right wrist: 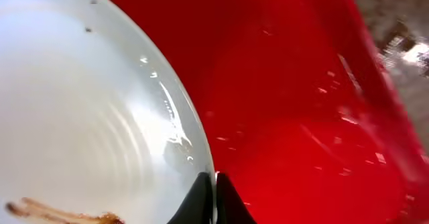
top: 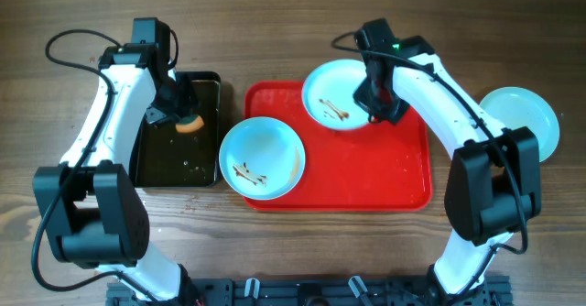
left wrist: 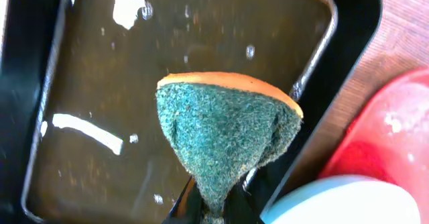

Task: Clean dirty plates on tray and stack at the side
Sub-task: 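Scrub the top plate with the sponge while the right gripper holds it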

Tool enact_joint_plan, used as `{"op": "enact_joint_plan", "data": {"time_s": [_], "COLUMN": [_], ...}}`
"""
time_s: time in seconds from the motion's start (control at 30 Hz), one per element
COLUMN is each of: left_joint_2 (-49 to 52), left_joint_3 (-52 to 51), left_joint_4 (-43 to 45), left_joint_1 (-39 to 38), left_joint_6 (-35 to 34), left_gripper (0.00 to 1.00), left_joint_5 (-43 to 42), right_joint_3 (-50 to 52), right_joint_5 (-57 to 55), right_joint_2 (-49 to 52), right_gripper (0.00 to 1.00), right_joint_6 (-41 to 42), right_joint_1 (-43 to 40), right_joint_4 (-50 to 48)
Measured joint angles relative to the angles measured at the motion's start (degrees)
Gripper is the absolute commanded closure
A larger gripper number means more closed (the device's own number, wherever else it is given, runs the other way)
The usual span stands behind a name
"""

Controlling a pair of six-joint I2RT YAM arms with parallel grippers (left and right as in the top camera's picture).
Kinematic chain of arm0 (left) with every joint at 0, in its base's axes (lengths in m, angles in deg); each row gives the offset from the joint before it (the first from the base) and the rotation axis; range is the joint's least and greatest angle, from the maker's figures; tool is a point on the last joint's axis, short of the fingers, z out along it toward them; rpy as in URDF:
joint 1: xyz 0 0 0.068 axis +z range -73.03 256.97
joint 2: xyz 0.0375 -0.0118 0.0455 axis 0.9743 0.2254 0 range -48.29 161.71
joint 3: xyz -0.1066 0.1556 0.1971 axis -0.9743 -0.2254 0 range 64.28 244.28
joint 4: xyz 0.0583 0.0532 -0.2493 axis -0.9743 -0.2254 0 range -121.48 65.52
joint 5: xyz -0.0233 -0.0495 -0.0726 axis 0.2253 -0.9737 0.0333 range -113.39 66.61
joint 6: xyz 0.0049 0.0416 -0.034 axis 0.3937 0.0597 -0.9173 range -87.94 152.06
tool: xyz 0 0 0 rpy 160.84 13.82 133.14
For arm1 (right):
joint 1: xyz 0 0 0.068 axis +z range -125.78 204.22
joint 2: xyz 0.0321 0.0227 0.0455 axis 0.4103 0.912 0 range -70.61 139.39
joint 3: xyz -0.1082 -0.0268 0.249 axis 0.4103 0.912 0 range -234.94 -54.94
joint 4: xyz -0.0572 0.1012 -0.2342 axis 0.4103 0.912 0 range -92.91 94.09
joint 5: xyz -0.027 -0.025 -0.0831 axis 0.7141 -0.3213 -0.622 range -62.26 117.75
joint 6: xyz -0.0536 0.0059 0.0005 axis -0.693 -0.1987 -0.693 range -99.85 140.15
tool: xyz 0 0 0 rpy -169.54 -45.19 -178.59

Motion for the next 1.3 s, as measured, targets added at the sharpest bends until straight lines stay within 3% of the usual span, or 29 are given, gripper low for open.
{"op": "enact_joint_plan", "data": {"time_s": [0.17,0.37,0.57,0.7,0.87,1.0,1.1,1.3], "left_joint_2": [-0.3,0.0,0.8,0.7,-6.5,-10.4,-9.7,-1.6], "left_joint_3": [-8.0,-17.2,-18.3,-13.3,-2.5,-1.0,-1.0,-1.0], "left_joint_4": [9.0,14.1,16.3,11.0,6.7,6.2,6.4,14.2], "left_joint_1": [0.0,0.0,0.0,0.0,0.0,-0.6,-4.7,-21.5], "left_joint_6": [3.5,4.4,4.4,4.4,3.7,2.7,2.7,-1.3], "left_gripper": [0.96,0.96,0.96,0.96,0.96,0.96,0.96,0.96], "left_joint_5": [0.8,0.7,0.2,-1.1,-13.6,-27.6,-34.0,-34.1], "right_joint_3": [5.1,14.8,19.5,19.8,20.0,20.0,20.0,20.0], "right_joint_5": [0.3,5.2,9.7,11.0,12.9,12.9,12.9,13.8], "right_joint_2": [0.0,-1.7,-4.7,-4.7,-4.7,-4.7,-4.7,-4.6], "right_gripper": [0.96,0.95,0.95,0.96,0.96,0.95,0.96,0.96], "right_joint_6": [-5.0,-8.4,-9.2,-9.3,-9.4,-10.2,-10.2,-10.4], "right_joint_1": [0.0,-0.1,-0.1,-0.4,-0.5,-0.5,-0.5,-0.5], "right_joint_4": [0.1,-7.6,-13.6,-14.2,-15.4,-15.4,-15.5,-16.0]}}
